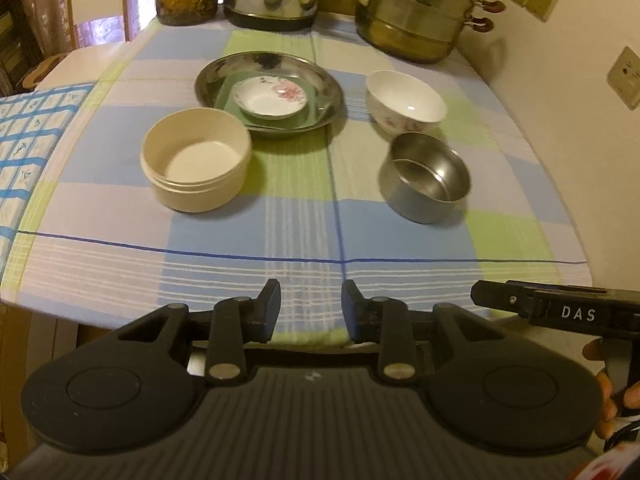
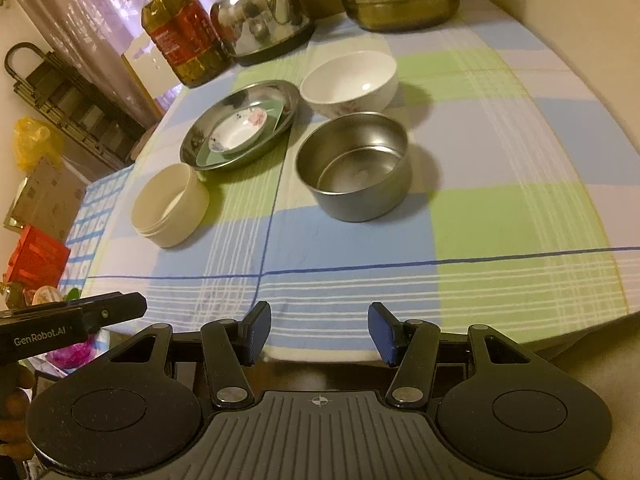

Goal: Organize plates and bowls
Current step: 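Move both grippers to the cream plastic bowl's rim and close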

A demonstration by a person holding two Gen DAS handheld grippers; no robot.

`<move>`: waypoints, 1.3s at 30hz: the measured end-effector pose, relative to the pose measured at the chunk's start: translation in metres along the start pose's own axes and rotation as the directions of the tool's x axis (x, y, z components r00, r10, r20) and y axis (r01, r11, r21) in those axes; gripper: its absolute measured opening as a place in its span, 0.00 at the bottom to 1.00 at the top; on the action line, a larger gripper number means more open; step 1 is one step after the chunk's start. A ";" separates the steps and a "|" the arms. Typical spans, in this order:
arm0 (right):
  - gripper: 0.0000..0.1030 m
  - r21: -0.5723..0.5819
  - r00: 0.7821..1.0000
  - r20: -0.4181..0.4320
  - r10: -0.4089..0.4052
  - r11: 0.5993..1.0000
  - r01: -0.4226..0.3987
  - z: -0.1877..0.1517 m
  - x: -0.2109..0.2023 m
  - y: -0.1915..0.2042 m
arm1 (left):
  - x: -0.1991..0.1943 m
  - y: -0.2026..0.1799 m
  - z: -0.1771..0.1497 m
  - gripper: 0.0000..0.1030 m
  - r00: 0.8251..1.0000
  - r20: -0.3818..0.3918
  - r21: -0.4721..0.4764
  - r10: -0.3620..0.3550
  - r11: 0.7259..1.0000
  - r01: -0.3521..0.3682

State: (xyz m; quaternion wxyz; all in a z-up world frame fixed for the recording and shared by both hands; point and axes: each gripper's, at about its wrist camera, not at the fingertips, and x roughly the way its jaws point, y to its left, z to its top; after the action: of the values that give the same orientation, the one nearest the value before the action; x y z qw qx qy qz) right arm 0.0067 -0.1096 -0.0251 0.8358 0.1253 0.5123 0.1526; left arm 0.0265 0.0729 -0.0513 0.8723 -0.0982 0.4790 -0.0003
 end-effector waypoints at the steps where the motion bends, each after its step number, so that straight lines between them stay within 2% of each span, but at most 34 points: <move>1: 0.53 -0.001 1.000 -0.003 0.000 1.000 0.000 0.001 0.004 0.004 | 0.001 0.005 0.002 0.29 1.000 -0.002 -0.008 0.001 1.000 -0.001; 13: 0.53 -0.013 0.998 -0.056 0.018 1.000 -0.019 0.027 0.059 0.059 | 0.014 0.080 0.035 0.28 1.000 -0.009 -0.051 0.029 0.998 -0.029; 20: 0.53 -0.028 0.999 -0.033 0.038 0.999 -0.039 0.046 0.089 0.095 | 0.024 0.114 0.061 0.28 0.998 0.043 -0.011 0.044 0.999 -0.044; 30: 0.52 -0.065 0.998 0.004 0.064 0.996 -0.064 0.071 0.136 0.140 | 0.059 0.145 0.094 0.28 1.000 0.018 0.020 0.007 1.000 -0.008; 39: 0.51 -0.070 1.000 0.019 0.018 0.997 -0.017 0.083 0.170 0.159 | 0.090 0.159 0.116 0.27 1.000 -0.019 0.054 -0.010 0.998 0.011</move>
State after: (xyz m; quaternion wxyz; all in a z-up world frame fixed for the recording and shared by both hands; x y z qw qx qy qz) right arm 0.1338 0.0981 -0.0695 0.8433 0.1020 0.4972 0.1766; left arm 0.1571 0.2406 -0.0933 0.8701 -0.0771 0.4864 -0.0190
